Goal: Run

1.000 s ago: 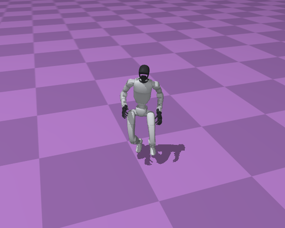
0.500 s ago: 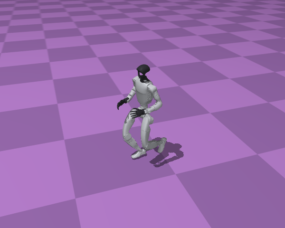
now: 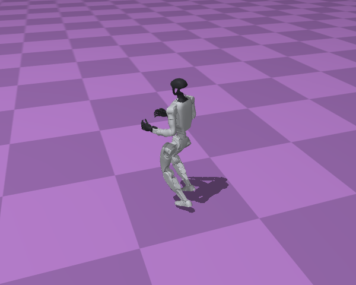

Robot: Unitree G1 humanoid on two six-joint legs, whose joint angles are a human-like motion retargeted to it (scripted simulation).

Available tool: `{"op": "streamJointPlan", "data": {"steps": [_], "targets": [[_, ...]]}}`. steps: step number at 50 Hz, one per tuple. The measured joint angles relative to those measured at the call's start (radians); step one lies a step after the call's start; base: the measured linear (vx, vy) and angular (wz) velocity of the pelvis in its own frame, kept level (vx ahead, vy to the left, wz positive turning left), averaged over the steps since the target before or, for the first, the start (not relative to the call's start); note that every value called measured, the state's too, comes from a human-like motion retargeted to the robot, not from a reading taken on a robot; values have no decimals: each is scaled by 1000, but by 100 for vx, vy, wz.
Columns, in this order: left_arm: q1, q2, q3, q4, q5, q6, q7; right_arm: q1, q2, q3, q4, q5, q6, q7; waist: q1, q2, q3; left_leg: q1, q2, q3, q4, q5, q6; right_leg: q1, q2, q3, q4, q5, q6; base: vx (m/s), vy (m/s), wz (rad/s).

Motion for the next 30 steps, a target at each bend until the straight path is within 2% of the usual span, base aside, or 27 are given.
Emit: {"op": "streamJointPlan", "data": {"steps": [3,5,8,10,13,15,16,17,19,21,23,25,27,30], "targets": [[-5,-16,25,-141,-66,-63,-29,138,-34,-25,-42,40,-4,25,-30,37,-41,43,72,19,-26,229,-87,15,60,-36,-255,54,46,66,-7,-337],[-1,-19,27,-211,-95,-87,-48,197,-56,-48,-69,71,-6,38,-34,72,-55,44,134,31,21,278,-106,32,110,-52,-403,87,72,63,-5,-341],[21,-30,32,-258,-111,-91,-57,233,-80,-82,-112,74,-22,39,-42,104,-61,39,218,51,168,224,-67,48,158,-27,-449,80,78,61,-3,-325],[51,-41,44,-242,-105,-74,-58,228,-103,-112,-145,41,-41,27,-48,114,-57,37,264,48,296,133,-25,54,183,6,-382,-17,43,62,2,-305],[99,-81,64,-88,-39,-6,-32,167,-158,-171,-176,-88,-60,-23,-58,147,-11,14,349,12,496,5,31,62,253,44,-246,-242,-38,61,6,-260],[88,-135,62,77,9,36,-5,114,-194,-205,-153,-193,-59,-84,-63,180,24,-37,402,-4,571,-44,58,76,308,69,-222,-311,-51,58,11,-212],[79,-158,55,142,6,40,-4,103,-206,-219,-122,-213,-57,-115,-57,197,26,-75,408,-2,565,-50,63,89,321,79,-244,-299,-46,55,15,-194],[75,-175,49,194,-2,42,-8,102,-216,-234,-87,-222,-54,-140,-51,208,23,-112,407,4,547,-50,65,104,323,84,-269,-276,-37,52,18,-178],[92,-181,39,225,-39,39,-35,148,-222,-265,16,-184,-43,-155,-33,207,-3,-170,364,44,445,-21,57,132,272,67,-319,-161,-2,49,22,-140],[102,-172,26,227,-82,39,-69,212,-216,-289,160,-134,-20,-148,-26,188,-31,-198,286,92,295,28,38,141,192,47,-340,-23,43,44,24,-62],[92,-158,6,226,-121,44,-100,268,-206,-309,335,-102,10,-132,-35,166,-51,-196,193,127,141,80,19,130,110,32,-312,67,69,38,24,13],[64,-137,-21,220,-146,51,-122,311,-195,-324,515,-93,46,-108,-58,152,-60,-169,108,139,20,115,8,110,38,18,-245,94,64,34,22,61],[26,-116,-45,198,-146,52,-135,350,-182,-327,684,-100,89,-77,-87,148,-59,-134,62,135,-25,107,16,88,-4,7,-168,47,33,33,18,96],[-44,-79,-84,162,-103,41,-155,401,-135,-313,941,-125,138,2,-127,144,-47,-81,6,75,-51,78,9,55,-3,20,-103,-37,6,34,12,154]]}}
